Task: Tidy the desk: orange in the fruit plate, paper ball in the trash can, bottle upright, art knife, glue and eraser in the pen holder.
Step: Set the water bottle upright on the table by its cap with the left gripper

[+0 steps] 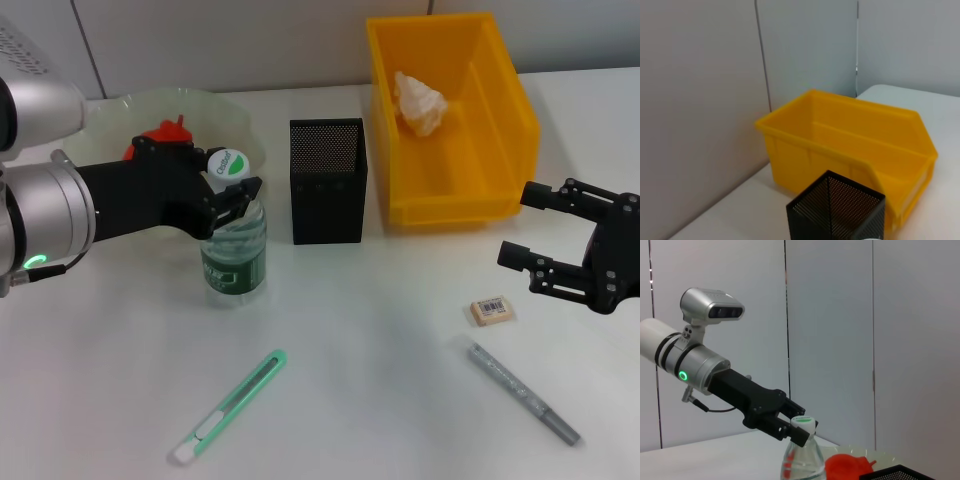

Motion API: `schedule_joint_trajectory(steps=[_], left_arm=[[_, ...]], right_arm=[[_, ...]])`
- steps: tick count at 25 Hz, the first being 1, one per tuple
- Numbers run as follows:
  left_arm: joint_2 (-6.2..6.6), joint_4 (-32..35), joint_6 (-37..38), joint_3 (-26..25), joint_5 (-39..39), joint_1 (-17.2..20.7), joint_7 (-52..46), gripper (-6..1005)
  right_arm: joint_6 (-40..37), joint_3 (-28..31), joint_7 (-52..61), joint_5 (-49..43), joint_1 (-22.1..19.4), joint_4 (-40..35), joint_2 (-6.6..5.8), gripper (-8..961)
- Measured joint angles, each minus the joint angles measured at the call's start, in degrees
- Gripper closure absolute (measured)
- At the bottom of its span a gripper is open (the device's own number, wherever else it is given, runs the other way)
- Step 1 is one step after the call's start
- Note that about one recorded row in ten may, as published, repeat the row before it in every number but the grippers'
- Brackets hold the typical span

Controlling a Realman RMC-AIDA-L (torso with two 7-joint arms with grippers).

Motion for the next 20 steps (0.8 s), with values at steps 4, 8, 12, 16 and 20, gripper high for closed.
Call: schedule_joint_trajectory(steps=[4,8,12,16,20], left_arm=[[-0.04,-0.03,0.76,-0.71,-0.24,-0.10,0.00,555],[-0.11,-0.04,-0.02,-0.98,-0.89,0.31,-0.02,554],[-0.11,-0.16,-0.26,-1.42,-1.32,0.40,-0.05,553],[-0.10,-0.22,-0.29,-1.53,-1.37,0.39,-0.07,481],[-0.07,-0.21,-0.33,-1.77,-2.54,0.38,0.38,338]], right_arm=[[-0.01,0.00,0.00,0.00,0.10,0.00,0.00,225],[-0.02,-0.06,0.00,0.00,0.14,0.00,0.00,225],[-0.03,-0.17,0.00,0.00,0.17,0.07,0.06,225],[-0.10,-0.13,0.00,0.02,0.17,0.09,0.09,225],[-0.10,-0.24,0.00,0.02,0.17,0.16,0.09,225]])
